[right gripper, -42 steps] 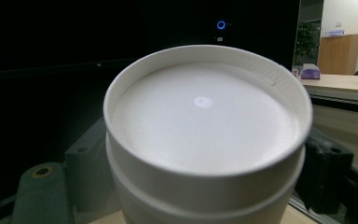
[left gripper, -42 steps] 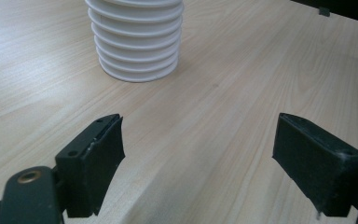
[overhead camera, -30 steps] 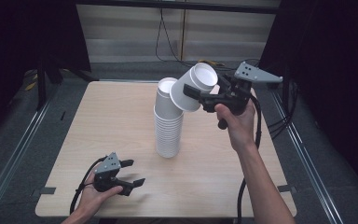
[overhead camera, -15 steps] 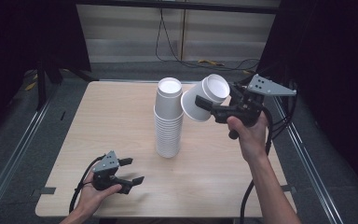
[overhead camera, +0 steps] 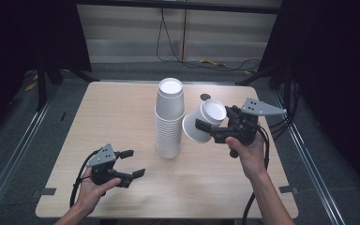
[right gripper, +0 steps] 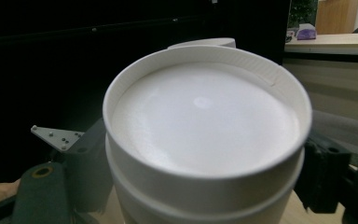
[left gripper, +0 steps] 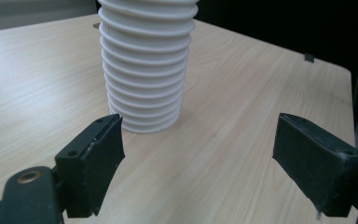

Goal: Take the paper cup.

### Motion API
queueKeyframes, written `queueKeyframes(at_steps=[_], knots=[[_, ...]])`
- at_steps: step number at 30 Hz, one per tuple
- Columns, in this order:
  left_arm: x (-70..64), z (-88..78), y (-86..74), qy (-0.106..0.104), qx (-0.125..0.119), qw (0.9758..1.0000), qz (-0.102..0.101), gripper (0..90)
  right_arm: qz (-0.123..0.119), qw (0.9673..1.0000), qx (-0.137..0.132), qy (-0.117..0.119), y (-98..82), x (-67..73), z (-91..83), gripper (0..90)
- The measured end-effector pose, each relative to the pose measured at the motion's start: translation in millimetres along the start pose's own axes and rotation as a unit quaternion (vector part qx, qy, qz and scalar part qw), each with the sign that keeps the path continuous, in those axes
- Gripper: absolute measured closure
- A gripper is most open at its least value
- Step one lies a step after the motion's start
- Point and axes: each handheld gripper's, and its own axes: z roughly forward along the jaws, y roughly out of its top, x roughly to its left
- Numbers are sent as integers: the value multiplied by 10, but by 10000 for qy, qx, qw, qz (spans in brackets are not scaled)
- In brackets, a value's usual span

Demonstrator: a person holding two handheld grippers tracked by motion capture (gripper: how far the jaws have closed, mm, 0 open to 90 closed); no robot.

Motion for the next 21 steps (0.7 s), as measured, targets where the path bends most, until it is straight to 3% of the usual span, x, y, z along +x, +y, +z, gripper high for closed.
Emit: queueKeyframes(at_steps=[3,6,10,15,20,21], knots=[[-18,44,49,-128,-9,9999,59,157,57,10000,54,14,-90,-8,-4,204],[-41,91,93,-301,-10,9992,254,156,118,9998,137,32,-192,-3,10,205],[-69,146,161,-341,0,9989,327,156,207,9995,228,-8,-309,-1,43,204],[-100,238,256,-525,-111,9981,299,156,279,9988,407,51,-437,-14,118,204],[-110,273,326,-496,-183,9984,200,155,326,9983,457,143,-513,2,157,204],[-120,281,345,-460,-160,9985,255,155,330,9983,455,158,-526,-4,164,204]])
